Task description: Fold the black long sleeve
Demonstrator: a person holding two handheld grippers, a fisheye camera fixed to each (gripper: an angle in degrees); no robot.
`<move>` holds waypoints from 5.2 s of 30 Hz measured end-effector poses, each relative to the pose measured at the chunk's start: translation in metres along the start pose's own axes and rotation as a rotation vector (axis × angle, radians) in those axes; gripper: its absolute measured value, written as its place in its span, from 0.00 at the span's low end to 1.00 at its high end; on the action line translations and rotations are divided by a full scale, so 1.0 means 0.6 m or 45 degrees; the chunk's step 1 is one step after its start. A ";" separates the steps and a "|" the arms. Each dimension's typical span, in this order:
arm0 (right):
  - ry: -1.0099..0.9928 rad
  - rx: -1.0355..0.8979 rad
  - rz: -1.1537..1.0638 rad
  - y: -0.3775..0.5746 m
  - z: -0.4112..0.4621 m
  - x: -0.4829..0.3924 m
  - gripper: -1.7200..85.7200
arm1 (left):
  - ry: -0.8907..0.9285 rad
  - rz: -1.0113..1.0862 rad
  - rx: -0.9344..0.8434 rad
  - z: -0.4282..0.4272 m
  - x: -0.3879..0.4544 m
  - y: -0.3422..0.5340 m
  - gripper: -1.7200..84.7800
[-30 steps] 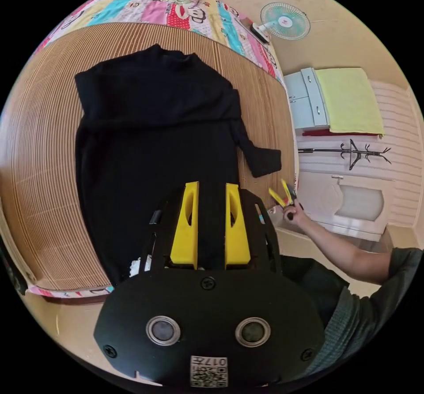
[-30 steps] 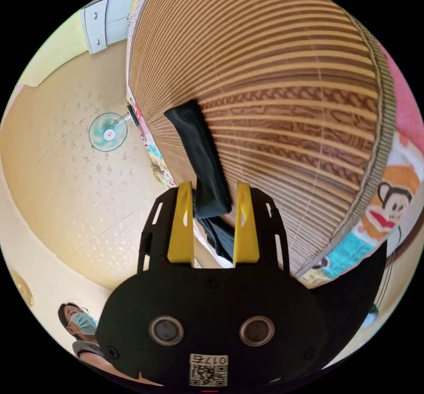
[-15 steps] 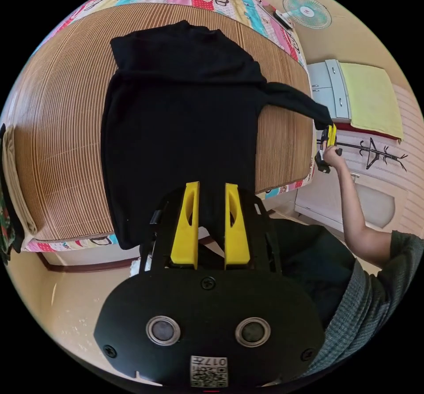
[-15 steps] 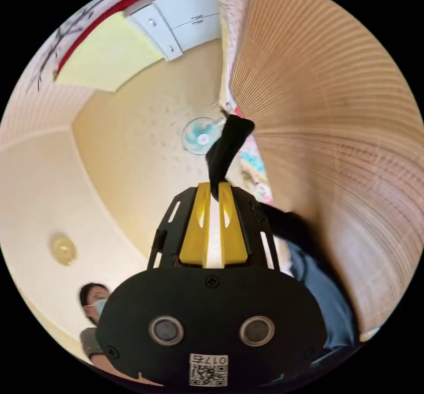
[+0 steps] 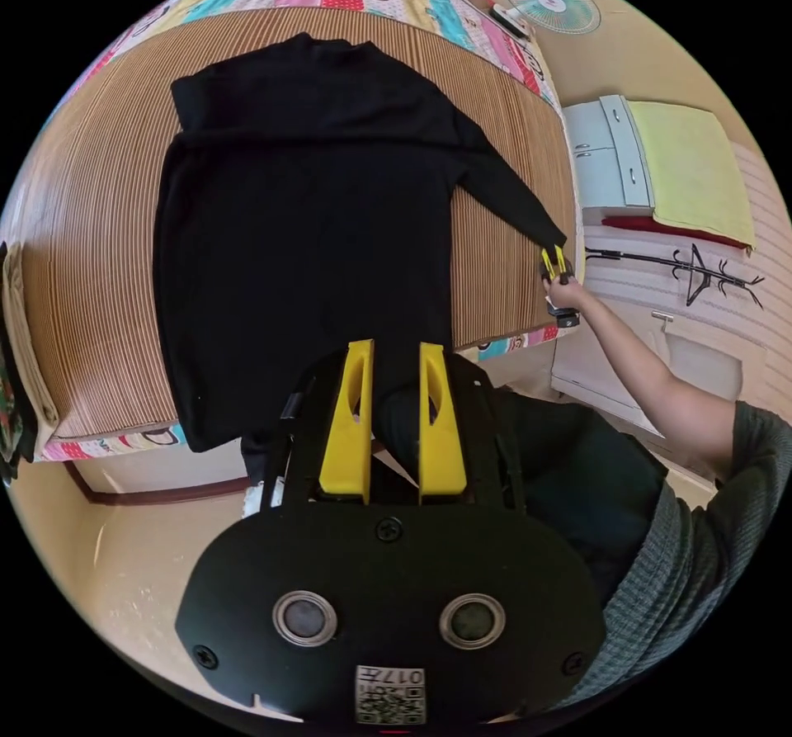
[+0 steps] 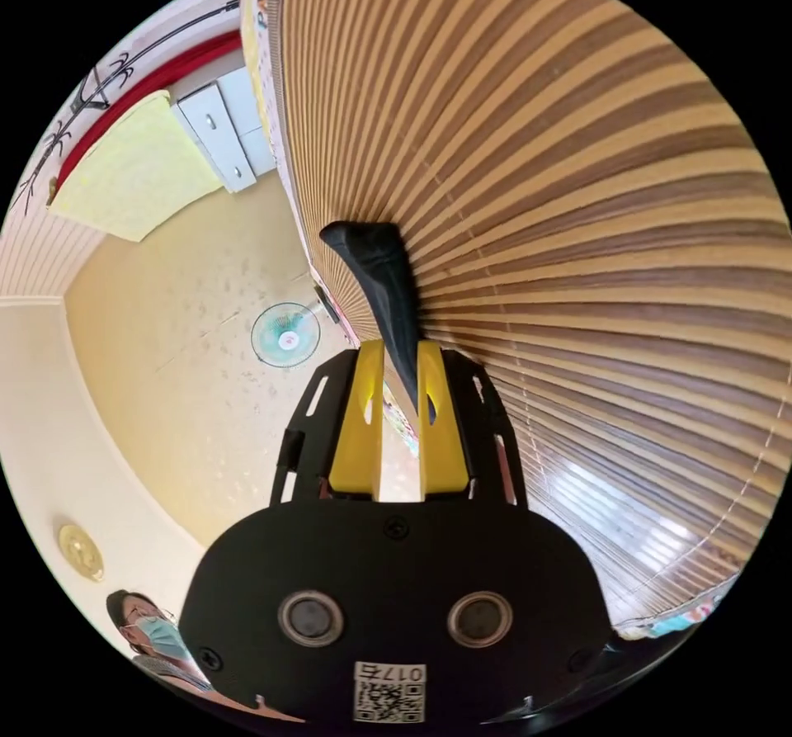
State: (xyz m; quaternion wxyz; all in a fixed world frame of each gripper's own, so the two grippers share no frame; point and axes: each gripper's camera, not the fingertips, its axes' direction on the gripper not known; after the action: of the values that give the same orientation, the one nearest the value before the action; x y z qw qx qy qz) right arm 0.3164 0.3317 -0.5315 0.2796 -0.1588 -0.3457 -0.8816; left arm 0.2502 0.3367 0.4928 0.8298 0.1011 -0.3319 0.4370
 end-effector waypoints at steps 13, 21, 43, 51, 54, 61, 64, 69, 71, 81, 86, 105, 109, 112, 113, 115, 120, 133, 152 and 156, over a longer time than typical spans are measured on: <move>-0.453 -1.031 -0.895 0.454 0.365 -0.156 0.07 | 0.144 -0.298 0.098 0.028 -0.054 0.079 0.12; 0.378 -2.070 -1.068 0.825 0.640 0.182 0.13 | 0.194 -0.462 0.176 0.034 -0.086 0.125 0.12; 1.481 -1.969 -0.924 0.535 0.242 0.449 0.16 | -0.103 -0.498 0.082 -0.125 -0.303 0.122 0.15; 1.664 -1.926 -0.804 0.542 0.186 0.508 0.16 | -0.198 -0.251 -0.301 -0.194 -0.421 0.120 0.17; 1.685 -1.846 -0.757 0.525 0.210 0.518 0.16 | -0.148 -0.238 -0.335 -0.232 -0.447 0.112 0.17; 1.678 -1.988 -0.742 0.496 0.240 0.518 0.07 | -0.202 -0.101 -0.601 -0.329 -0.455 0.072 0.08; 1.311 -1.983 -0.571 0.467 0.221 0.467 0.06 | -0.016 0.074 -0.658 -0.398 -0.459 0.079 0.06; 0.394 -1.861 -0.488 0.451 0.138 0.321 0.05 | 0.785 0.223 -0.629 -0.594 -0.500 0.105 0.05; -0.008 -1.711 -0.510 0.455 0.075 0.262 0.05 | 1.044 0.273 -0.559 -0.673 -0.509 0.120 0.05; -0.249 -0.792 -0.325 0.425 0.031 0.326 0.04 | 1.716 0.044 0.030 -0.850 -0.549 0.158 0.05; -0.201 -0.586 -0.162 0.377 0.266 0.312 0.04 | 1.738 -0.248 0.352 -0.851 -0.526 0.031 0.04; 0.369 -1.110 -0.700 0.337 0.677 0.198 0.10 | 0.957 -0.488 0.631 -0.799 -0.460 -0.232 0.15; 0.672 -1.390 -0.865 0.471 0.699 0.207 0.12 | 0.621 -0.304 0.358 -0.741 -0.420 -0.178 0.20; 0.794 -1.580 -0.902 0.601 0.735 0.247 0.13 | 0.515 -0.159 0.142 -0.654 -0.385 -0.132 0.19; 0.836 -1.656 -0.912 0.661 0.756 0.268 0.14 | 0.552 -0.120 0.100 -0.620 -0.375 -0.116 0.18; 0.830 -1.832 -0.896 0.755 0.795 0.309 0.15 | 0.618 -0.099 0.041 -0.566 -0.361 -0.095 0.16; 1.285 -2.077 -1.100 0.999 0.903 0.387 0.23 | 0.586 -0.169 0.106 -0.497 -0.304 -0.049 0.10; 2.673 -2.482 -2.207 1.325 0.940 0.562 0.12 | -0.329 0.272 0.163 -0.513 -0.023 0.007 0.08; 0.915 -1.229 -1.001 0.441 0.438 0.123 0.21 | 0.451 0.272 0.241 -0.475 -0.235 -0.006 0.15; 0.669 -1.187 -0.872 0.403 0.401 0.141 0.24 | 0.534 0.190 0.222 -0.413 -0.264 -0.112 0.20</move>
State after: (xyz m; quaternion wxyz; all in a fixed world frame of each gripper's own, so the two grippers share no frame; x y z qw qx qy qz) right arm 0.4159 0.3213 -0.1945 -0.0411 0.0774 0.1234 -0.9885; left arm 0.3550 0.3061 0.2114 0.8340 0.0547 -0.1199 0.5358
